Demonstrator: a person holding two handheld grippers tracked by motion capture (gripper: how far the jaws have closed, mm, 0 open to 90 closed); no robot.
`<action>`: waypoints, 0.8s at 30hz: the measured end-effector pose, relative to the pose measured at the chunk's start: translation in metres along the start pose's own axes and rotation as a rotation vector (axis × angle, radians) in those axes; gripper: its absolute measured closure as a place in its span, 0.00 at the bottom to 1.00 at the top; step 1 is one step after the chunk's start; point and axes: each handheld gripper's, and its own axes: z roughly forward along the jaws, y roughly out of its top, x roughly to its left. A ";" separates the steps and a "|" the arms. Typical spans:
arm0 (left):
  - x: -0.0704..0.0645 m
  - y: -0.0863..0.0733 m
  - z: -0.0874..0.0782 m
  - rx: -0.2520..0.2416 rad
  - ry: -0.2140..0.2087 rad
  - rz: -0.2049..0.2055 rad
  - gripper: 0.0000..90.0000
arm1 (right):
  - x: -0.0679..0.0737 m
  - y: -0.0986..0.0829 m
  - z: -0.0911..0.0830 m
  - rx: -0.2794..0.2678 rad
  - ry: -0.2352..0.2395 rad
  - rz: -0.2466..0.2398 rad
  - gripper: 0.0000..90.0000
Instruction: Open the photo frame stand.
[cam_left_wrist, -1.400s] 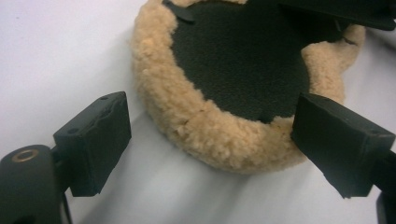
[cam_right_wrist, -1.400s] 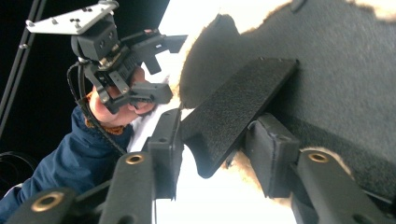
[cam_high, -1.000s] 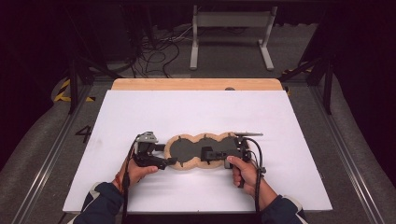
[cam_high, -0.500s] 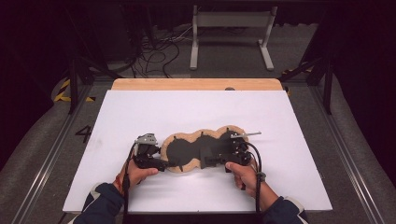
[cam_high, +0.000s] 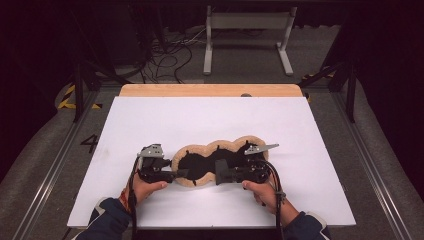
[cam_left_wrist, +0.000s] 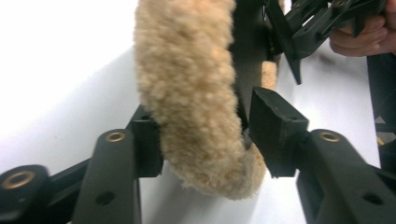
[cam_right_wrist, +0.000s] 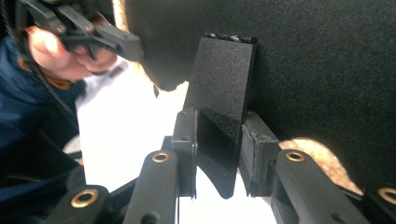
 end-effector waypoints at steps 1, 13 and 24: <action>-0.001 0.000 0.000 -0.007 0.000 0.004 0.59 | 0.002 0.000 0.000 0.001 -0.014 -0.021 0.78; -0.016 0.002 -0.004 -0.017 0.072 0.125 0.64 | 0.015 -0.003 -0.008 0.013 -0.123 -0.161 0.83; -0.027 0.001 -0.004 -0.003 0.124 0.186 0.63 | 0.025 -0.008 -0.012 0.029 -0.134 -0.184 0.81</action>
